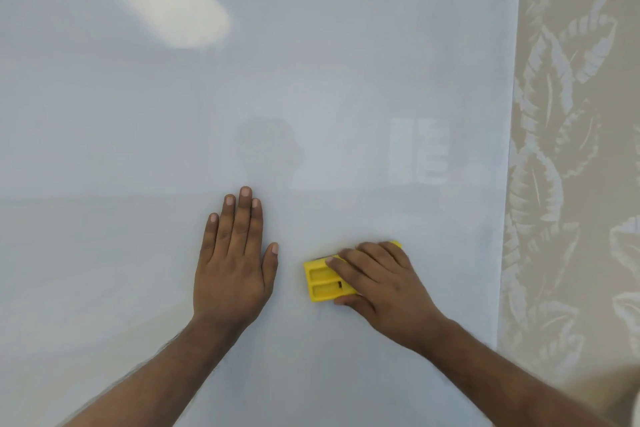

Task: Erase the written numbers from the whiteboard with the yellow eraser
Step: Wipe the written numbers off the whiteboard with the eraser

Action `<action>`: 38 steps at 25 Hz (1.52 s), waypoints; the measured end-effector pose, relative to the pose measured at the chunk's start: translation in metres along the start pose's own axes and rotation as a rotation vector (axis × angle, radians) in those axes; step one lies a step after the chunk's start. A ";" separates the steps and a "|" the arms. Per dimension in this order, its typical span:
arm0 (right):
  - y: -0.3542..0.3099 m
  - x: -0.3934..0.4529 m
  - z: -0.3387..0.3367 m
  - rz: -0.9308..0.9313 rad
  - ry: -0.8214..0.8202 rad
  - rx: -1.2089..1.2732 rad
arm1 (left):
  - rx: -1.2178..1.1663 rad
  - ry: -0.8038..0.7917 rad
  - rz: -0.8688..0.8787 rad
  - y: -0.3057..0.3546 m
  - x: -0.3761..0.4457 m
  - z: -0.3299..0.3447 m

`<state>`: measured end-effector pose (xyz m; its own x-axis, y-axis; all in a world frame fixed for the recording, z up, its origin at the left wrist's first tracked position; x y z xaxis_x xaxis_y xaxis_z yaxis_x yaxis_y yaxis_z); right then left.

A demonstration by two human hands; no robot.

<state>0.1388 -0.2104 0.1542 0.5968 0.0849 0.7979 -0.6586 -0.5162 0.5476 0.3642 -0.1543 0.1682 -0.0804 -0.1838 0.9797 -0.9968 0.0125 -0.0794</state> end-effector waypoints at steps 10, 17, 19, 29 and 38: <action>-0.014 -0.063 0.018 -0.250 -0.103 -0.062 | -0.036 -0.099 0.038 -0.005 -0.044 0.003; 0.075 -0.047 -0.007 0.232 -0.044 -0.041 | -0.024 -0.134 0.017 -0.004 -0.057 0.006; 0.068 -0.055 -0.004 0.359 -0.018 -0.023 | -0.031 -0.140 0.011 -0.004 -0.060 0.006; -0.068 -0.062 0.029 0.239 0.052 -0.007 | -0.014 -0.175 0.078 -0.009 -0.064 0.001; 0.002 -0.039 0.005 -0.103 -0.031 -0.082 | 0.028 -0.222 0.178 -0.035 -0.049 -0.019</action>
<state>0.1166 -0.2185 0.1226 0.6767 0.1067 0.7285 -0.6273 -0.4344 0.6463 0.4028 -0.1275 0.1268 -0.2489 -0.3920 0.8857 -0.9662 0.0374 -0.2550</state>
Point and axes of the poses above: each hand's wrist, its own x-axis towards the middle knuckle, its own z-axis out of the palm, y = z × x, the point moved 4 cm from there along x, towards the middle knuckle, and after that the axes turned 12 degrees about -x, right-handed, at the moved point
